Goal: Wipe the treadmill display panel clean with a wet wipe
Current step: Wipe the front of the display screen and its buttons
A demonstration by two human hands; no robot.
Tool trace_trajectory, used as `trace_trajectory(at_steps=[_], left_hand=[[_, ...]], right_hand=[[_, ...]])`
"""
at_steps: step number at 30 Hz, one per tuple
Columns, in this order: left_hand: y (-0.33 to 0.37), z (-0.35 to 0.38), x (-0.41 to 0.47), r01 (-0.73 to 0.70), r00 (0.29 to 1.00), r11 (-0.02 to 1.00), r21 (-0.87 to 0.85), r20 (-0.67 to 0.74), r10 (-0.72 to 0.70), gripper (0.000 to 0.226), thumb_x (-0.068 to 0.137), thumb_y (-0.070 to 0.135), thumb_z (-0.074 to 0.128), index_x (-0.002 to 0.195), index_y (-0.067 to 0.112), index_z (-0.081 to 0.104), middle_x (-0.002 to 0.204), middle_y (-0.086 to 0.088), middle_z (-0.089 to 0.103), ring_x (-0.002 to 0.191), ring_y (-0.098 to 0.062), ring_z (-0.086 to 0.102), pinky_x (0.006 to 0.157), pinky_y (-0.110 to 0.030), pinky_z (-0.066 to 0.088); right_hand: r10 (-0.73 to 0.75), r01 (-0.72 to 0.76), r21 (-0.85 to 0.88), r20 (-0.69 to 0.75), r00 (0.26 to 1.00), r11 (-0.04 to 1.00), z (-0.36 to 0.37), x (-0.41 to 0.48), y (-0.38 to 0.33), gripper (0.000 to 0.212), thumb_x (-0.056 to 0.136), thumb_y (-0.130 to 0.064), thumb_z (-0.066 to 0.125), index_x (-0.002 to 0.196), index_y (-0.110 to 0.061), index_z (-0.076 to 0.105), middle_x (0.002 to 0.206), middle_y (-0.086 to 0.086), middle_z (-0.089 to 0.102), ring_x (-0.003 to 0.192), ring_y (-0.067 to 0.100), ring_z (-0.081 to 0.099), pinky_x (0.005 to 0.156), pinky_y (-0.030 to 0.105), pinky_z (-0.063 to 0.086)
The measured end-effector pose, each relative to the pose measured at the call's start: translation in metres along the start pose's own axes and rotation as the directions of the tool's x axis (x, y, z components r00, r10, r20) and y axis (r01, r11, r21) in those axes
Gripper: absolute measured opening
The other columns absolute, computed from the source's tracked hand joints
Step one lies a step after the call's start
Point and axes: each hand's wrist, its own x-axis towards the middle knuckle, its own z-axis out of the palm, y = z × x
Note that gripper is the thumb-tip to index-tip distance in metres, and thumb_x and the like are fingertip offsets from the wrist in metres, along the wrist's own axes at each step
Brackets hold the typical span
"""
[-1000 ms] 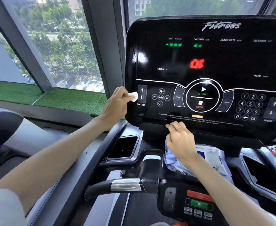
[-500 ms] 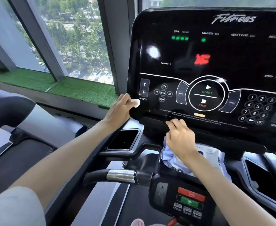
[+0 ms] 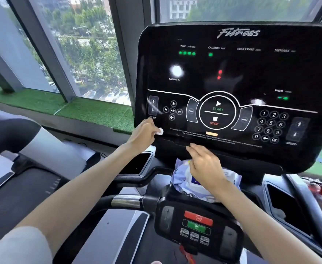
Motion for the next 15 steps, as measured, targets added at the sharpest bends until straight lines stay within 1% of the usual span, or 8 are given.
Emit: trace_trajectory(at_steps=[2,4,5,8,10,12,14,15], left_hand=[[0.011,0.000,0.003,-0.014,0.999,0.999,0.036,0.033,0.013,0.028,0.083,-0.012,0.051,0.095,0.003,0.072,0.084,-0.004,0.046,0.086,-0.021,0.047,0.078,-0.044,0.046],[0.026,0.003,0.004,-0.017,0.998,0.998,0.053,0.060,0.014,0.029,0.083,-0.013,0.050,0.095,0.002,0.072,0.087,-0.006,0.047,0.087,-0.019,0.045,0.079,-0.042,0.046],[0.034,0.006,0.004,-0.016,0.997,0.998,0.056,0.072,0.012,0.031,0.083,-0.012,0.049,0.096,0.003,0.072,0.090,-0.007,0.048,0.089,-0.020,0.046,0.079,-0.041,0.045],[0.058,0.019,0.007,-0.044,0.997,0.998,0.052,0.073,0.040,0.032,0.082,-0.013,0.048,0.097,0.004,0.072,0.094,-0.011,0.051,0.095,-0.026,0.049,0.080,-0.044,0.045],[0.078,0.030,0.008,-0.052,0.995,0.998,0.034,0.089,0.049,0.035,0.083,-0.012,0.047,0.101,0.004,0.071,0.097,-0.012,0.051,0.098,-0.026,0.049,0.083,-0.040,0.044],[0.102,0.045,0.007,-0.084,0.991,0.996,0.019,0.102,0.081,0.035,0.083,-0.011,0.048,0.104,0.005,0.071,0.098,-0.013,0.051,0.100,-0.028,0.048,0.084,-0.039,0.044],[0.129,0.063,0.006,-0.130,0.985,0.991,0.023,0.120,0.126,0.034,0.080,-0.011,0.051,0.103,0.005,0.071,0.098,-0.013,0.049,0.100,-0.029,0.048,0.082,-0.040,0.045],[0.142,0.072,0.005,-0.154,0.983,0.988,0.010,0.104,0.152,0.033,0.079,-0.010,0.052,0.101,0.006,0.071,0.097,-0.012,0.048,0.100,-0.028,0.047,0.081,-0.039,0.046]], right_hand=[[0.003,-0.002,-0.021,0.001,1.000,1.000,-0.004,-0.004,0.007,0.047,0.046,0.009,0.076,0.092,0.001,0.071,0.094,0.014,0.070,0.080,0.027,0.068,0.069,0.030,0.056],[0.018,-0.018,-0.019,-0.006,1.000,1.000,-0.010,-0.008,0.015,0.047,0.046,0.009,0.076,0.092,0.002,0.071,0.093,0.014,0.070,0.080,0.028,0.068,0.072,0.031,0.055],[0.027,-0.027,-0.019,-0.009,1.000,0.999,-0.013,-0.010,0.019,0.047,0.046,0.009,0.076,0.092,0.002,0.071,0.093,0.014,0.070,0.080,0.028,0.068,0.073,0.032,0.055],[0.040,-0.040,-0.023,0.002,0.999,0.999,-0.023,-0.017,0.029,0.046,0.048,0.009,0.075,0.093,0.003,0.070,0.094,0.016,0.070,0.081,0.030,0.068,0.075,0.035,0.055],[0.046,-0.046,-0.031,0.001,0.999,0.998,-0.030,-0.022,0.036,0.044,0.048,0.010,0.075,0.092,0.003,0.070,0.093,0.017,0.070,0.081,0.031,0.068,0.076,0.035,0.055],[0.058,-0.058,-0.036,-0.004,0.998,0.998,-0.037,-0.029,0.042,0.042,0.049,0.010,0.074,0.090,0.003,0.070,0.093,0.017,0.070,0.080,0.031,0.068,0.076,0.035,0.055],[0.082,-0.083,-0.043,-0.026,0.996,0.996,-0.044,-0.035,0.050,0.038,0.053,0.010,0.070,0.090,0.003,0.070,0.093,0.017,0.069,0.081,0.032,0.067,0.079,0.036,0.054],[0.095,-0.098,-0.059,-0.047,0.994,0.993,-0.048,-0.039,0.056,0.033,0.058,0.007,0.064,0.091,0.003,0.070,0.094,0.017,0.069,0.083,0.032,0.066,0.082,0.035,0.052]])
